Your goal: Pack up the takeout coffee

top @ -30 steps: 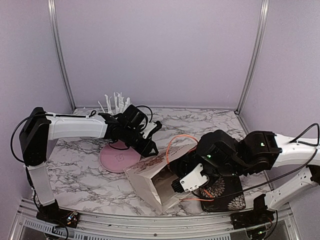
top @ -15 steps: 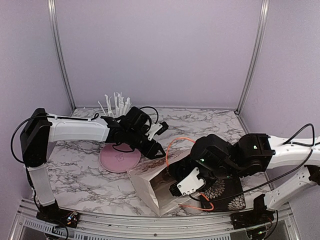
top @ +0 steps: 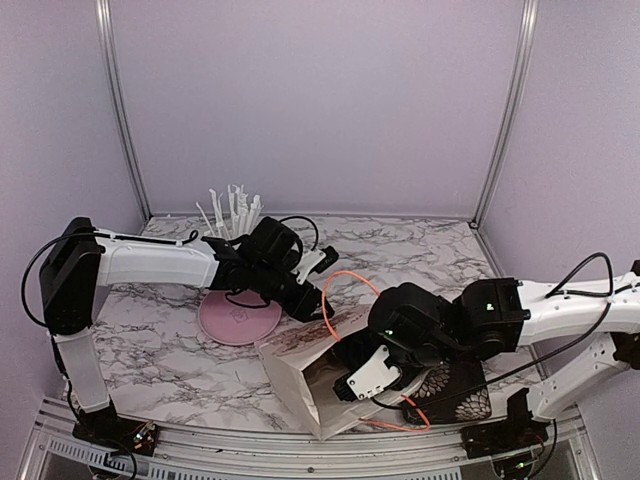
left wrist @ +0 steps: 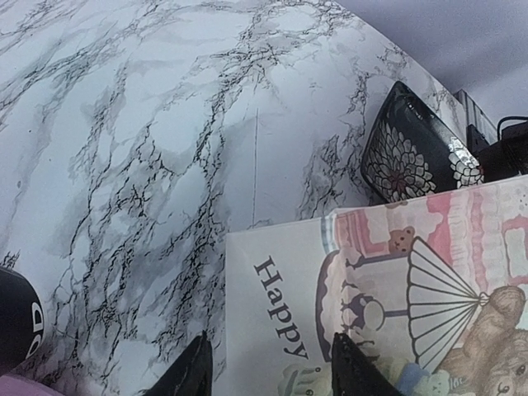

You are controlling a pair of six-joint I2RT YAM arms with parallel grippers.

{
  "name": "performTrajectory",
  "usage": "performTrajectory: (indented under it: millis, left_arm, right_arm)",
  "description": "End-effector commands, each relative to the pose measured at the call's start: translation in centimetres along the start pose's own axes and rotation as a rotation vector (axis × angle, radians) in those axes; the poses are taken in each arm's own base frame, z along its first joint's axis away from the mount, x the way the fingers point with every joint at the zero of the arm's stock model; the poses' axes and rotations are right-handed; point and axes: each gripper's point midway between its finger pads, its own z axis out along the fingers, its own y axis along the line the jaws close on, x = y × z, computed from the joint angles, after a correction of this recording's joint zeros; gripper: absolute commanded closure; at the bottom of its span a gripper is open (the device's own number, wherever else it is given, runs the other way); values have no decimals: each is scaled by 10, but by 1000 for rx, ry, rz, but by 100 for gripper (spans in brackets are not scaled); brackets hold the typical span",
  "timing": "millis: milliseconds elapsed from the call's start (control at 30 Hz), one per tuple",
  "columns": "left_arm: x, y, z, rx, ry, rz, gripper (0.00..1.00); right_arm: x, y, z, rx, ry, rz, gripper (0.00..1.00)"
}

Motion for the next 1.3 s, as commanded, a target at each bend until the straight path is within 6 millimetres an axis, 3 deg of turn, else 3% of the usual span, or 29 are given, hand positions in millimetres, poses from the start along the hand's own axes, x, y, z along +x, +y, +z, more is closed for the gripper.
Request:
performTrajectory:
  millis: [0,267,800,1100,1267]
  left_arm:
    - [-7,-14,-8,40,-34,14,50]
    - [0,-16,-6,58,-22,17,50]
    - [0,-19,-7,78,-35,20,50]
    - [-4,-15,-11,53,-48,10,50]
    - [-5,-23,-11,103,-46,-9,50]
  right_arm:
    - [-3,-14,6,51,-11,16,27]
    - [3,-21,19,75,17,22,27]
    - [7,-14,37,16,22,49,26]
    - [-8,-13,35,-179,-42,153,25]
    - [-12,-18,32,-268,-56,209,25]
